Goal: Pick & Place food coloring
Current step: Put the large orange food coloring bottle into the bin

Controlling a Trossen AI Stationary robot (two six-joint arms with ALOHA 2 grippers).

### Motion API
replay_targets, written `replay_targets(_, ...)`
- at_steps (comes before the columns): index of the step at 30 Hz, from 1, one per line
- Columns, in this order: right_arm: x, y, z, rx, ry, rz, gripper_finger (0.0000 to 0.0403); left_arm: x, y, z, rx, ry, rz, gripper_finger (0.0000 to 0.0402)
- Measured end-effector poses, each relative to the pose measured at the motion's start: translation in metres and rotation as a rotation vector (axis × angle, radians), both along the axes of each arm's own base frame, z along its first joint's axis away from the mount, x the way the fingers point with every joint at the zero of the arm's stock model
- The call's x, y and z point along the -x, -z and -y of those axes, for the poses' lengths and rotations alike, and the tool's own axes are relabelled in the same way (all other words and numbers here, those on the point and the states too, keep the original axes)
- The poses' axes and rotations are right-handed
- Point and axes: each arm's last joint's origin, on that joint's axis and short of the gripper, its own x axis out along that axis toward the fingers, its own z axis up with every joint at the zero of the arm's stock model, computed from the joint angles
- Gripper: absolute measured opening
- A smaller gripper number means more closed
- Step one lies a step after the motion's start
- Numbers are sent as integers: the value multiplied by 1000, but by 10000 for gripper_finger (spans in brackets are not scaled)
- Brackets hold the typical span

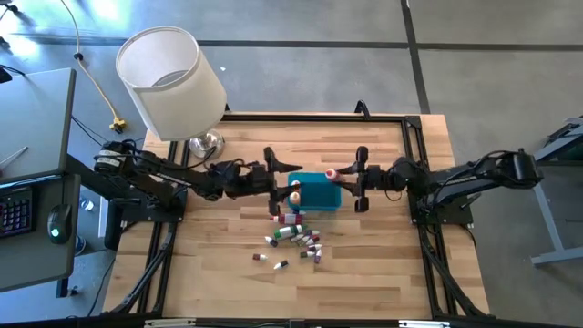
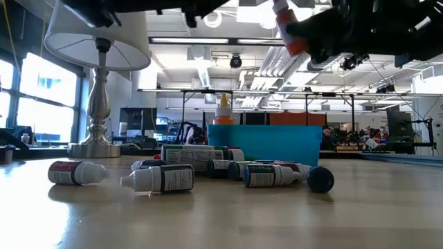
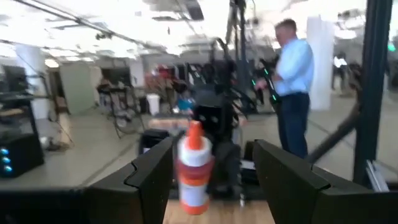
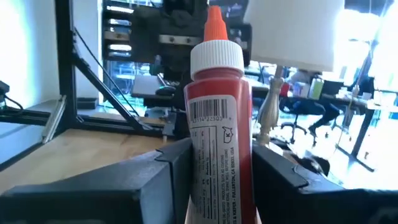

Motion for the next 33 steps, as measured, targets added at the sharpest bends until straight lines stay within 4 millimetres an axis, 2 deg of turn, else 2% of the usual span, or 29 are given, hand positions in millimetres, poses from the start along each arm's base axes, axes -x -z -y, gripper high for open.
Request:
replay_targets(4,-6,1,1,-13,-1,-17,129,-28,-9,1,-31,18,-66,214)
replay_targets(7,-8,0,0,-90,-25,-6,129,-48,-12,1,-62,-31,-147,214)
replay_targets(10,-7,-2,0,-148,-36,11,129,-59,-20,2,-40,-51,-185,214)
replay_targets(20,-5,-7,-2,-126,-115,44,129,-57,-33,2,75,-39,-164,214)
replay_targets(25,-6,-7,-2,-106,-112,38,129,-48,-38,0,111,-74,-248,214)
replay_targets(31,-6,-4,-2,-97,-92,12,129,-42,-75,-1,100,-111,-491,214)
replay_targets(33,-9,1,-1,-109,-78,-46,129,-43,-86,-1,90,-116,-576,214)
